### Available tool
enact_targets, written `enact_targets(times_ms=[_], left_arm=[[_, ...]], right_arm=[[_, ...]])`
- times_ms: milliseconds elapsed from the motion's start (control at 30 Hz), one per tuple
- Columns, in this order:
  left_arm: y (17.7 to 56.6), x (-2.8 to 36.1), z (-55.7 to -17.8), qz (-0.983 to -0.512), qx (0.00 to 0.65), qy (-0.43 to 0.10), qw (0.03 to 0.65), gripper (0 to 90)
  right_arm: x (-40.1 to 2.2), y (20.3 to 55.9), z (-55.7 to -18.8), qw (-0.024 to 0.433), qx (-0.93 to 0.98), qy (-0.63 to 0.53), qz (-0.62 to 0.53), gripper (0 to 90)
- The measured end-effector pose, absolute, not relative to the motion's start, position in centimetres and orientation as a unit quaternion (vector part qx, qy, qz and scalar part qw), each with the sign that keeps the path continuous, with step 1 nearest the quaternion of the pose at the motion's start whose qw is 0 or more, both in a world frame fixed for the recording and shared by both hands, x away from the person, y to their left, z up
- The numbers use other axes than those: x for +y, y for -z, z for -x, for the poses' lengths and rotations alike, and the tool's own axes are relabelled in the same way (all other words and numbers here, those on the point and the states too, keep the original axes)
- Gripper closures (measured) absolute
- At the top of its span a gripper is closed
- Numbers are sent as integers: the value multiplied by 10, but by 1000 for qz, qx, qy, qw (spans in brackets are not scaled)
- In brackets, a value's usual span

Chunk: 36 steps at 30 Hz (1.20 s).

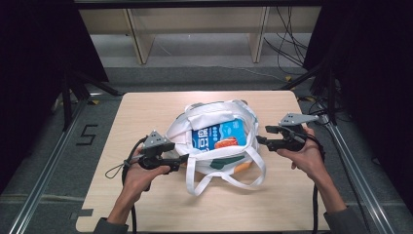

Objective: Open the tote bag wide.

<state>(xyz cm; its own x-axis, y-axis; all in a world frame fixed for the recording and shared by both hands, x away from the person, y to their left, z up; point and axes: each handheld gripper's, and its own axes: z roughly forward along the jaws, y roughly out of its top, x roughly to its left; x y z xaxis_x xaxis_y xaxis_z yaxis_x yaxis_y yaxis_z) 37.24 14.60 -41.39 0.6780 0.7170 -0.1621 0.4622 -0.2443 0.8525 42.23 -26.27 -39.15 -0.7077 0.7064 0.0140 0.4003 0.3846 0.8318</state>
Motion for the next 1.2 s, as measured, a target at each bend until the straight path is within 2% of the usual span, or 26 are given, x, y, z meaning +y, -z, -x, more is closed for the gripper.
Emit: enact_targets(times_ms=[333,367,433,733,967,1100,1200], left_arm=[[416,150,-364,-784,373,-142,475,287],[417,150,-364,-785,371,-140,476,285],[418,151,-363,-785,374,-140,474,282],[425,152,-355,-789,378,-139,464,238],[435,150,-348,-791,380,-139,459,198],[440,151,-341,-802,361,-133,457,178],[442,153,-337,-797,365,-132,463,161]], right_arm=[[-272,401,-416,179,808,-439,-350,387],[-272,401,-413,165,809,-434,-361,382],[-273,403,-414,175,806,-441,-354,377],[-276,410,-403,163,811,-430,-362,351],[-281,422,-394,167,808,-424,-373,249],[-285,425,-393,180,810,-423,-364,207],[-284,428,-387,174,806,-424,-375,199]])
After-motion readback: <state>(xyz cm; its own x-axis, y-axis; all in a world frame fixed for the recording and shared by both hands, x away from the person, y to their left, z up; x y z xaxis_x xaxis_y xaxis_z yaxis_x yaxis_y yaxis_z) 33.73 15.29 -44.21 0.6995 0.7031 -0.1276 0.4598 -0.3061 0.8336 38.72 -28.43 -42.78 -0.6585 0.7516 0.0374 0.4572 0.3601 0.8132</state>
